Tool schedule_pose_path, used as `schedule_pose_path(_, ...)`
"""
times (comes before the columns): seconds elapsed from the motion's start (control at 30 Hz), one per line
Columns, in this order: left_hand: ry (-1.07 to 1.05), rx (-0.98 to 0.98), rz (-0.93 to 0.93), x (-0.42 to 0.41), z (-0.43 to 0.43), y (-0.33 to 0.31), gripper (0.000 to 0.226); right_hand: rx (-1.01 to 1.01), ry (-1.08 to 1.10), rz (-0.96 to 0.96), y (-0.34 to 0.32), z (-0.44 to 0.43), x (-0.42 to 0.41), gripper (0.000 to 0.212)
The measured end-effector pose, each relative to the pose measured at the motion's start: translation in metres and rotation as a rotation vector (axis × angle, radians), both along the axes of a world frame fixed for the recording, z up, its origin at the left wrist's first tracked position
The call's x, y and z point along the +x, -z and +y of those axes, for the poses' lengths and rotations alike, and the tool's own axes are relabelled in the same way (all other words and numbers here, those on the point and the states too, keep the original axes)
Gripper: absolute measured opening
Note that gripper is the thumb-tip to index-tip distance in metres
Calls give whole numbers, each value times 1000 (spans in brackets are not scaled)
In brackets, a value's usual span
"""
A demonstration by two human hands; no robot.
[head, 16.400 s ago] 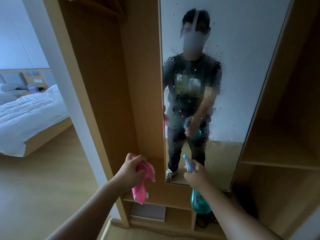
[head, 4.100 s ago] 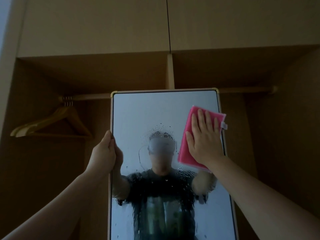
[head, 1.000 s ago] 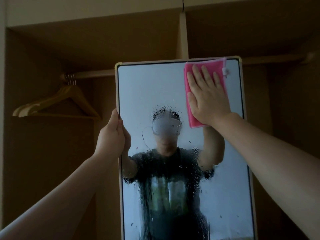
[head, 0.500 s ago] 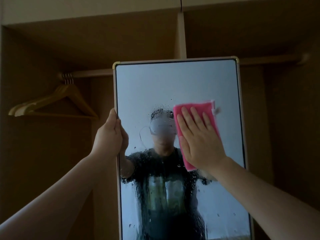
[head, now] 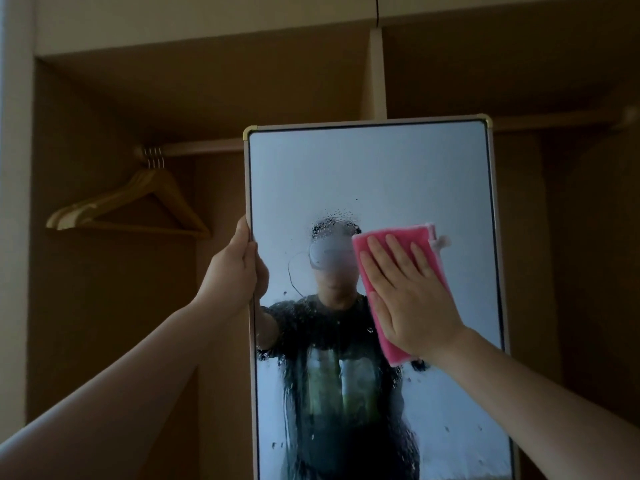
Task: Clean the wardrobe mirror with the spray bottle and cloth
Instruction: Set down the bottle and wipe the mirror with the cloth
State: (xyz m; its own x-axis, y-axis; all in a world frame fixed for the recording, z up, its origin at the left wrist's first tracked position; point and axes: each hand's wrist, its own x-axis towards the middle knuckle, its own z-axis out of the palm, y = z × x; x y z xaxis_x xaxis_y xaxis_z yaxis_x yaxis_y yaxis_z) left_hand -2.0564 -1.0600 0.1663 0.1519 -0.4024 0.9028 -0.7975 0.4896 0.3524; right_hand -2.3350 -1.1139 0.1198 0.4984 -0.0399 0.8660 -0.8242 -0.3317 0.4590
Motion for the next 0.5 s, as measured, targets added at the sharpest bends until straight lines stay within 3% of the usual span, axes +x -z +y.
schedule_pose_path(0.3, -22, 33, 20, 1, -2, -1, 47, 11, 46, 43, -53, 5, 11, 57)
schedule_pose_path(0.5, 26, 85, 47, -3, 5, -4, 45, 39, 98, -38, -116, 9, 34, 58)
